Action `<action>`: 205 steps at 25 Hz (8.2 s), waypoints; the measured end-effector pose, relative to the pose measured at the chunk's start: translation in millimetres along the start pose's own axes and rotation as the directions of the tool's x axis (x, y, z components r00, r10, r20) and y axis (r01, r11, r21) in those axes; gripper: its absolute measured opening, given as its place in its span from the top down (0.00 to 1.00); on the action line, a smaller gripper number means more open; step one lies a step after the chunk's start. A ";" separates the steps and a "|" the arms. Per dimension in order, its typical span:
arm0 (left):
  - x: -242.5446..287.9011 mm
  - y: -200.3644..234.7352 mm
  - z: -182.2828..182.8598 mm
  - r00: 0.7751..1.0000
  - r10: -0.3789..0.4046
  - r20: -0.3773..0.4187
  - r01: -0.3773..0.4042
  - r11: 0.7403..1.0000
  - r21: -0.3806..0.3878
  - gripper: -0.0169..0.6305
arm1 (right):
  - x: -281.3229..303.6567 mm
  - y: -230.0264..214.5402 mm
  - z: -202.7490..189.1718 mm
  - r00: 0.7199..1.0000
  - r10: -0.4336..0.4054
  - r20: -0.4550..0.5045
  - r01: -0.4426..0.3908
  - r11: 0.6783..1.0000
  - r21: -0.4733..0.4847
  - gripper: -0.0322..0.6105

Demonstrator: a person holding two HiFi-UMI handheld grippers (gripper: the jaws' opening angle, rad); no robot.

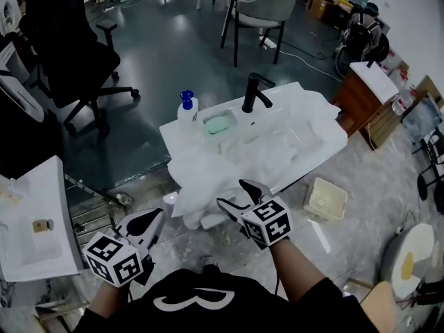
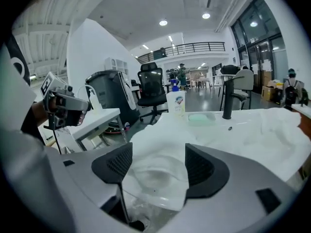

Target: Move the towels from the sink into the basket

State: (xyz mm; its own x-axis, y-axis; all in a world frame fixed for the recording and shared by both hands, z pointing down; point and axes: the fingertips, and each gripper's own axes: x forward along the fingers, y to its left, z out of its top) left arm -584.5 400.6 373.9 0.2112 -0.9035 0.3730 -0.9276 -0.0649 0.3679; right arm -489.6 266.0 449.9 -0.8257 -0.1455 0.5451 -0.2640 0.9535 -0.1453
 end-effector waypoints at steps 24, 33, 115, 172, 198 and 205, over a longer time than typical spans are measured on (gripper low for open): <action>16.0 60.6 -6.1 0.991 -0.070 -0.112 0.071 0.998 0.003 0.96 | 62.1 -16.3 -43.8 0.966 -0.078 -0.248 0.112 0.986 0.124 0.58; 25.6 67.3 -12.5 0.985 -0.107 -0.135 0.106 0.994 -0.011 0.96 | 57.2 -12.2 -37.4 0.966 -0.102 -0.239 0.128 0.987 0.097 0.76; 486.1 -397.7 -18.3 0.835 -0.468 -0.290 0.519 0.845 0.130 0.96 | -511.8 -421.0 -131.9 0.667 -0.722 0.185 0.592 0.664 0.457 0.81; 783.0 -458.4 -168.8 0.862 -0.194 -0.469 0.162 0.981 -0.108 0.96 | -322.3 -795.6 -593.5 0.813 -0.175 -0.556 0.430 0.824 0.369 0.52; 680.0 -448.0 -43.9 0.946 -0.179 -0.270 0.169 0.984 -0.059 0.96 | -363.0 -652.5 -218.1 0.987 0.031 0.160 -0.095 0.906 0.412 0.95; 557.1 -391.7 18.5 0.994 -0.025 -0.102 0.019 0.998 -0.065 0.96 | -332.4 -533.6 -72.9 0.912 0.289 0.290 -0.355 0.911 0.210 0.95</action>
State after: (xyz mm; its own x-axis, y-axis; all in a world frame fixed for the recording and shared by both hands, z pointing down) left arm -109.2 -85.1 421.8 0.2651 -0.8534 0.4488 -0.9014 -0.0541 0.4296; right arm -37.9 -175.2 406.4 -0.9742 0.0661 0.2160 -0.0521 0.8649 -0.4993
